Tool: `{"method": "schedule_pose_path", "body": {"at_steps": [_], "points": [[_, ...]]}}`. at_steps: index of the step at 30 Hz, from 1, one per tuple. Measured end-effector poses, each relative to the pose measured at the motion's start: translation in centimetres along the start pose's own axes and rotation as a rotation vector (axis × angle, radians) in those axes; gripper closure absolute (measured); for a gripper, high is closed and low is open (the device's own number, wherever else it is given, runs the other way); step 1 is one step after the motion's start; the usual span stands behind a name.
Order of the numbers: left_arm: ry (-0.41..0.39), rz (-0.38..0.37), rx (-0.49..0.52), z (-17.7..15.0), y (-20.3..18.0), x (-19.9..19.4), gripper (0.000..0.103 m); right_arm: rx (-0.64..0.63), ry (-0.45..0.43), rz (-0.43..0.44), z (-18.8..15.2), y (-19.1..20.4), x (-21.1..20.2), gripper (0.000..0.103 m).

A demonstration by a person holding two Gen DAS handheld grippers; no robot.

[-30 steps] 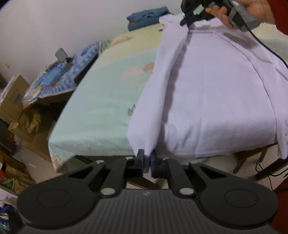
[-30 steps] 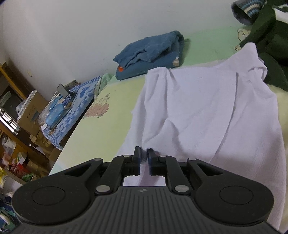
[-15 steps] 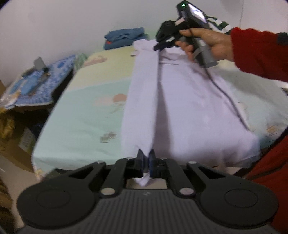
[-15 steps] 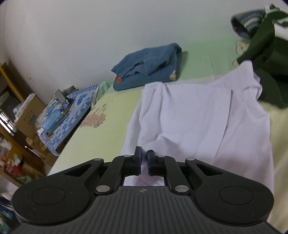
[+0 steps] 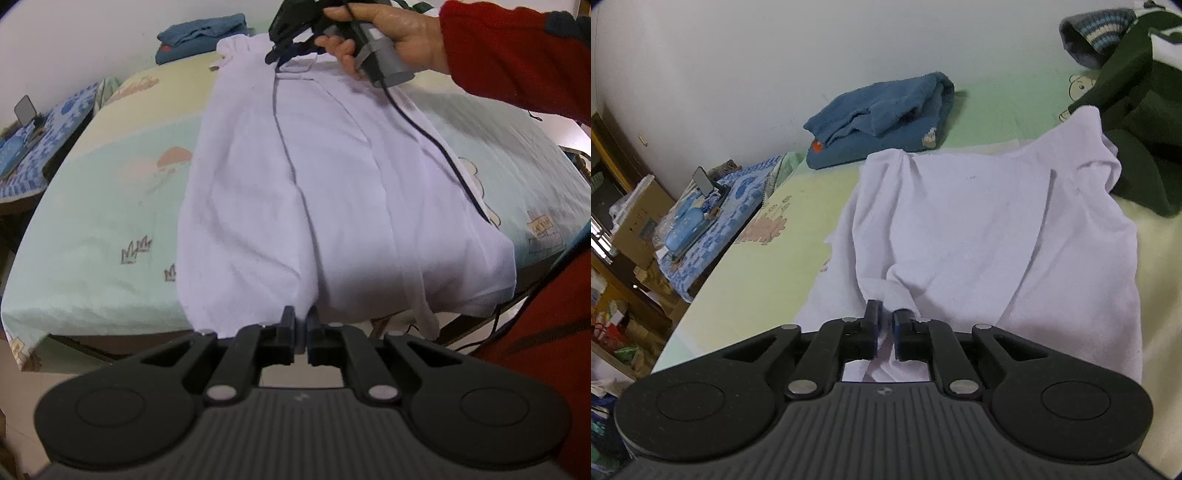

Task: Fold clothes

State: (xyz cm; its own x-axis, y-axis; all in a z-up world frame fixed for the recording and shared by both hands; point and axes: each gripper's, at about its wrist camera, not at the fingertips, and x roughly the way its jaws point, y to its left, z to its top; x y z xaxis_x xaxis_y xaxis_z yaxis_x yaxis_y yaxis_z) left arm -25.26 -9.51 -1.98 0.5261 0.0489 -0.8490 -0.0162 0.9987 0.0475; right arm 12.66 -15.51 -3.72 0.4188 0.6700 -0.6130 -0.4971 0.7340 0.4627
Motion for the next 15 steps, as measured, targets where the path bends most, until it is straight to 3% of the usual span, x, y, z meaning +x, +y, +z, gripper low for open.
{"method": "schedule_pose_path", "body": {"at_steps": [6, 11, 13, 15], "points": [[0.001, 0.033, 0.006, -0.4, 2.8, -3.9, 0.087, 0.179, -0.032, 0.054, -0.8, -3.5, -4.2, 0.080], [-0.044, -0.061, 0.025, 2.0, 5.1, -5.6, 0.076, 0.251, -0.072, -0.014, -1.1, -6.4, -6.2, 0.077], [-0.080, -0.094, 0.048, 3.6, 5.5, -5.4, 0.063, 0.253, -0.080, -0.034, -0.8, -6.9, -6.3, 0.077], [-0.116, -0.119, 0.080, 5.4, 5.6, -4.6, 0.057, 0.238, -0.073, -0.025, -0.8, -6.6, -5.7, 0.077]]}}
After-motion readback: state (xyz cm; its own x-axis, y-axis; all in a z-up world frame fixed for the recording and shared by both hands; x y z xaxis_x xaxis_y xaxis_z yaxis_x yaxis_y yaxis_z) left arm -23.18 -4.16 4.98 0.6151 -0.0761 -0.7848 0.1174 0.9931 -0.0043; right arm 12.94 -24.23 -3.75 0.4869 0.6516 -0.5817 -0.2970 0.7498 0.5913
